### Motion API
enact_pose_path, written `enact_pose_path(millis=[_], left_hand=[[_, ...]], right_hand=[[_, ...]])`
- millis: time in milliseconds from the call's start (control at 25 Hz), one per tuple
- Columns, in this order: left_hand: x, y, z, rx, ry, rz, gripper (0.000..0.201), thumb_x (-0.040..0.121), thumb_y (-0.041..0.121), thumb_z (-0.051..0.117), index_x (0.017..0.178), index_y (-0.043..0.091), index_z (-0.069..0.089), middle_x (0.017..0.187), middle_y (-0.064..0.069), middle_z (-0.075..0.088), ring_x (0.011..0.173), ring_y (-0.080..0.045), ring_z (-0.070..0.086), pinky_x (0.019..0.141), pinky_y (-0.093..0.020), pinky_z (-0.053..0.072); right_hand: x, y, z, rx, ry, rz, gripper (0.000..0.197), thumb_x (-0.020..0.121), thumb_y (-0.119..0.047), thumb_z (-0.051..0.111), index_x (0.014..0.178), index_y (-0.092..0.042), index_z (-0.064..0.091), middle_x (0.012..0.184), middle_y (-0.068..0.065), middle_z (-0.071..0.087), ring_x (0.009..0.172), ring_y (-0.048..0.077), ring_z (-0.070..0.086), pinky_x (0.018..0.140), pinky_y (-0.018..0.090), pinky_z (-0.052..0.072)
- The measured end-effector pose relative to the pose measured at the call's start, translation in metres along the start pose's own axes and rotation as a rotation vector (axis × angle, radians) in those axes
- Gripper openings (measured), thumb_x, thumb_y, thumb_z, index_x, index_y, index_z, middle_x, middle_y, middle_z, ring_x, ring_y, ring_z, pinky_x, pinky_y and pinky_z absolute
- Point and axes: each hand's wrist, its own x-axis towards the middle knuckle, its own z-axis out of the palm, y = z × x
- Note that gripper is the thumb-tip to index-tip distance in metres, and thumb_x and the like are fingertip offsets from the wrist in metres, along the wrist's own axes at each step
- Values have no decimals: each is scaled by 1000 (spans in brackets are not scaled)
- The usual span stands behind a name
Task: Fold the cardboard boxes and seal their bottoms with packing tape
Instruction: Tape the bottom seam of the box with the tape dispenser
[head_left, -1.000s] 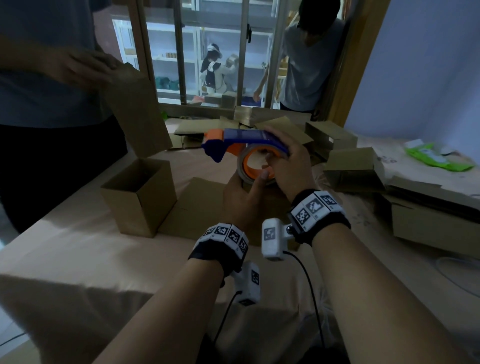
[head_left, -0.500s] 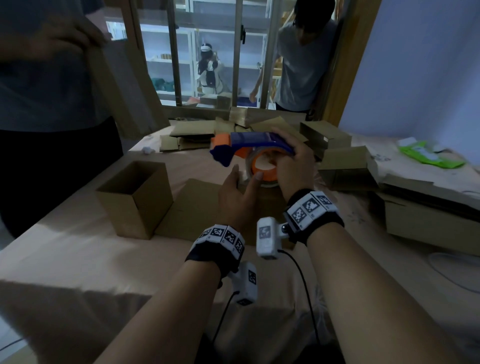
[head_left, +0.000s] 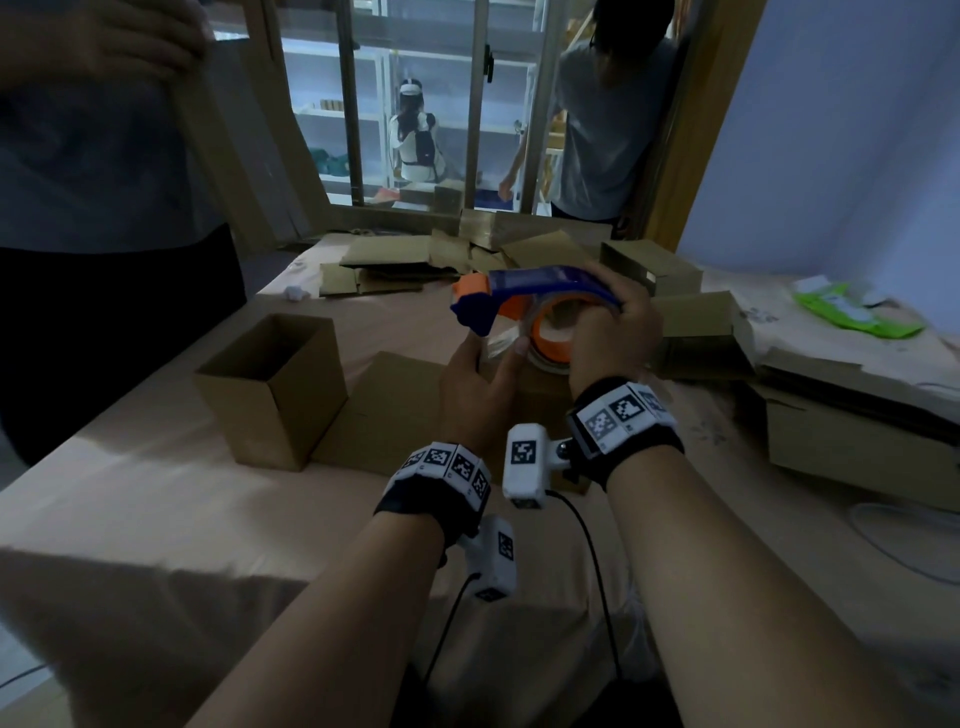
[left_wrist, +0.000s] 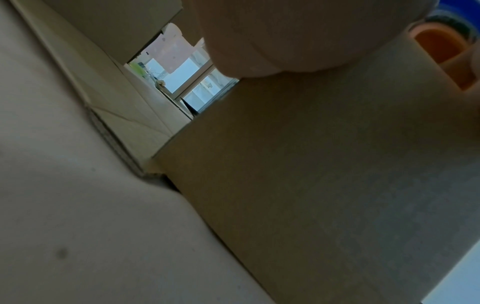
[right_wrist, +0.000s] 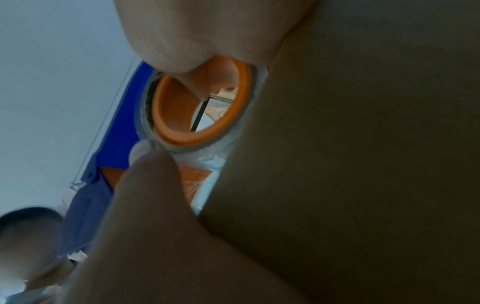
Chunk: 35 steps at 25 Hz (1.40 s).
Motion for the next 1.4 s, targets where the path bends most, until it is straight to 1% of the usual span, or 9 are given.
enact_pose_path(millis=[200, 360, 520, 720, 960, 1040, 1200, 1320, 1400], left_hand=[[-1, -1, -2, 30, -2, 91, 49, 95, 50, 55, 140, 32, 47, 116, 12, 58, 102, -2, 53, 81, -15, 40], [1, -3, -1, 33, -3, 59, 59, 92, 55, 57, 144, 28, 48, 121, 11, 53, 110, -2, 46, 96, -28, 40], [1, -6, -1, 37, -30, 38, 60, 92, 59, 55, 142, 27, 49, 124, 11, 52, 113, -5, 47, 96, -29, 39], [3, -8, -1, 47, -21, 29, 61, 93, 57, 55, 143, 22, 50, 142, -4, 53, 127, -16, 50, 104, -33, 40], [5, -10, 2, -3, 2, 65, 59, 93, 60, 48, 135, 19, 56, 119, 2, 61, 104, -5, 51, 90, -26, 39], [3, -10, 3, -21, 15, 85, 47, 89, 65, 43, 114, 30, 62, 98, 15, 56, 89, 1, 51, 81, -25, 40], [2, -6, 1, -3, 21, 88, 18, 88, 67, 41, 82, 51, 42, 83, 24, 47, 78, 12, 46, 75, -23, 40], [3, -8, 0, -11, 9, 77, 12, 91, 62, 44, 86, 50, 46, 85, 25, 48, 79, 13, 47, 81, -28, 39], [4, -11, 0, -33, 19, 98, 34, 88, 66, 42, 103, 39, 58, 88, 27, 49, 83, 15, 47, 82, -27, 40]], right_hand=[[0, -4, -2, -234, -30, -85, 48, 84, 1, 52, 121, -27, 66, 127, -6, 57, 118, 10, 52, 90, 14, 43], [4, -2, -15, -750, -121, -457, 39, 84, -17, 62, 123, -16, 61, 125, 4, 59, 125, 25, 47, 96, 37, 47], [10, -16, -27, -1025, -218, -633, 34, 86, -32, 60, 112, -9, 62, 120, 10, 60, 128, 31, 46, 94, 42, 49], [8, -47, -5, -1100, -297, -431, 38, 91, -23, 63, 122, -7, 51, 125, 13, 55, 117, 28, 52, 85, 31, 44], [24, -38, -12, -847, -463, -295, 54, 84, -17, 71, 133, -16, 48, 121, 6, 61, 113, 24, 58, 85, 29, 44], [29, -35, -17, -813, -556, -312, 45, 80, -18, 74, 122, -22, 56, 112, 1, 62, 105, 20, 59, 81, 25, 39], [33, -44, -22, -743, -719, -261, 33, 78, -27, 73, 103, -24, 53, 98, 0, 56, 88, 17, 56, 66, 25, 38], [40, -52, -22, -771, -797, -269, 32, 84, -39, 70, 104, -19, 54, 99, 4, 54, 88, 20, 53, 73, 34, 41], [43, -53, -23, -782, -841, -302, 36, 87, -37, 68, 113, -16, 56, 106, 6, 55, 94, 22, 55, 77, 34, 42]])
